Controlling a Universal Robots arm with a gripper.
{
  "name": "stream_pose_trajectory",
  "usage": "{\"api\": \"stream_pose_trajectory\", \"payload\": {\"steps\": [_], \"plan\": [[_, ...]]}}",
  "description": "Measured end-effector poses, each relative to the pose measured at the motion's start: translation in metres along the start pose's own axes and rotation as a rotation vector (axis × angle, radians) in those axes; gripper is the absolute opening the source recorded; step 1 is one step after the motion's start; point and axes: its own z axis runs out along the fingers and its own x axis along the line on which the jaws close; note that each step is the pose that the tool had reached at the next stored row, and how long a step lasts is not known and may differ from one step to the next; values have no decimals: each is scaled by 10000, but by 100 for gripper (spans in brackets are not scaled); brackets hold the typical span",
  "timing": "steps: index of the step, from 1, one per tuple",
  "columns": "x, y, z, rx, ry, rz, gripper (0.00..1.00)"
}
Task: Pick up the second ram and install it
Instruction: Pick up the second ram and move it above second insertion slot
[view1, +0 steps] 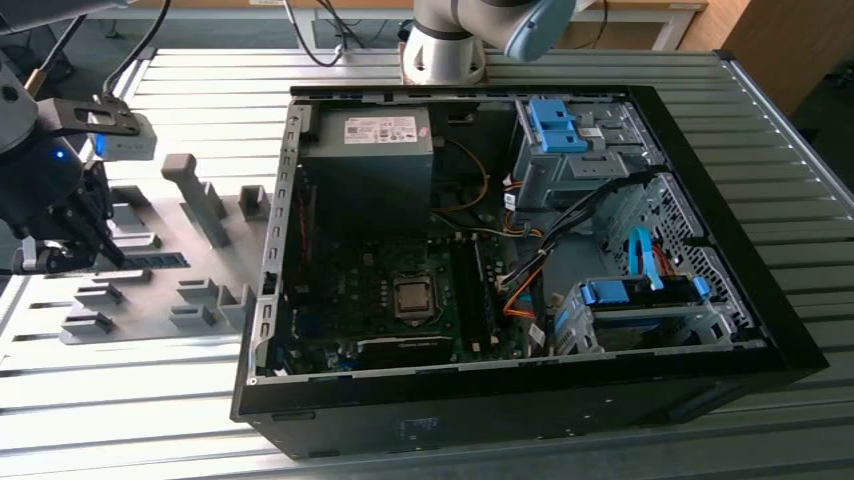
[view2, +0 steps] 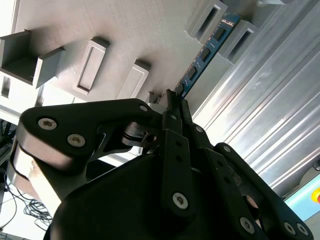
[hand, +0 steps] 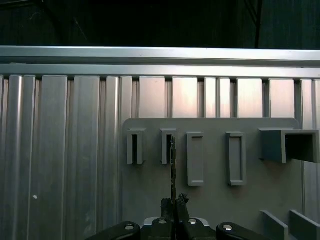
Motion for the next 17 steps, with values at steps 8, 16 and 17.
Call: {"api": "stream_pose_trajectory", "payload": {"steps": [8, 16, 17], "plan": [[-1, 1, -38, 0, 0, 0, 14], [-1, 2, -75, 0, 0, 0, 14], [-1, 2, -78, 1, -1, 0, 14]]}}
